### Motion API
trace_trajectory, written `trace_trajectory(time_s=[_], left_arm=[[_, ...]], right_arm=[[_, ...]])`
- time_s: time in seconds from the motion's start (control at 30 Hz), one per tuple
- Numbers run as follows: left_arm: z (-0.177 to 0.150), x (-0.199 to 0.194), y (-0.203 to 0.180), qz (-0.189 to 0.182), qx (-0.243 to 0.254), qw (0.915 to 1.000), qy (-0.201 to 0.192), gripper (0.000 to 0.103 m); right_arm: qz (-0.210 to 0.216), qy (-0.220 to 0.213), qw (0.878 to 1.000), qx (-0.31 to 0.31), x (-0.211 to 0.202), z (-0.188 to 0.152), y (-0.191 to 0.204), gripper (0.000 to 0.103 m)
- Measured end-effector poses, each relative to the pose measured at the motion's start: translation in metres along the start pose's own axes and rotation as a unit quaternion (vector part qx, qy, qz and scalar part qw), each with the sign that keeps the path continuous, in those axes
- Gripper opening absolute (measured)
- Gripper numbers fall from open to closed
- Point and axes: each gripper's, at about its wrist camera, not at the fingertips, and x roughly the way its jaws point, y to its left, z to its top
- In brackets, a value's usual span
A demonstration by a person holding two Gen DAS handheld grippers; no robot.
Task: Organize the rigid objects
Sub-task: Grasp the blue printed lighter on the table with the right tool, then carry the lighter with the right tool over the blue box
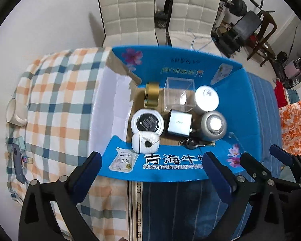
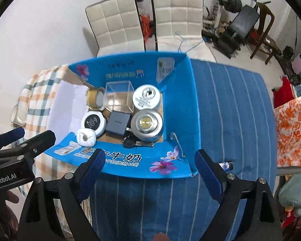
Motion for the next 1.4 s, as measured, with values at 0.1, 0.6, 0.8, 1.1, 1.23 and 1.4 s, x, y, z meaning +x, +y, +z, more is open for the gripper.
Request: trace_trajectory(time_s=[0.1,0.6,0.8,1.1,1.23,1.4], left_arm=[[0.0,-0.02,-0.005,-0.002,0.004,0.9998,-0.018,0.102],[0.003,-0.028,-0.047,-0.026,0.012,0.9982,-0.053,0.102],[0.004,0.035,-0.082,-0.022,0.031,0.9992,-0.011,0.102],[0.003,0.088,-0.101,0.0,0.059,0.9979,0.029,0.102],[0.0,0.087,-0.092,0.002,0.051,0.9981,0.033,0.102],[-0.004,0.07,-0.074,-0.004,0.032,0.9991,0.026,0.102]], right_arm=[[0.008,-0.011,1.0,0.004,-0.021,-0.001,-0.003,0.094],[-0.05,0.046,0.951,0.302,0.028,-0.036,-0.183,0.094],[-0.029,0.12,0.92,0.372,0.118,-0.064,-0.212,0.077],[-0.11,0.138,0.934,0.31,0.154,-0.06,-0.185,0.031],[-0.117,0.137,0.943,0.279,0.144,-0.07,-0.173,0.027],[-0.124,0.095,0.958,0.239,0.1,-0.078,-0.151,0.027]])
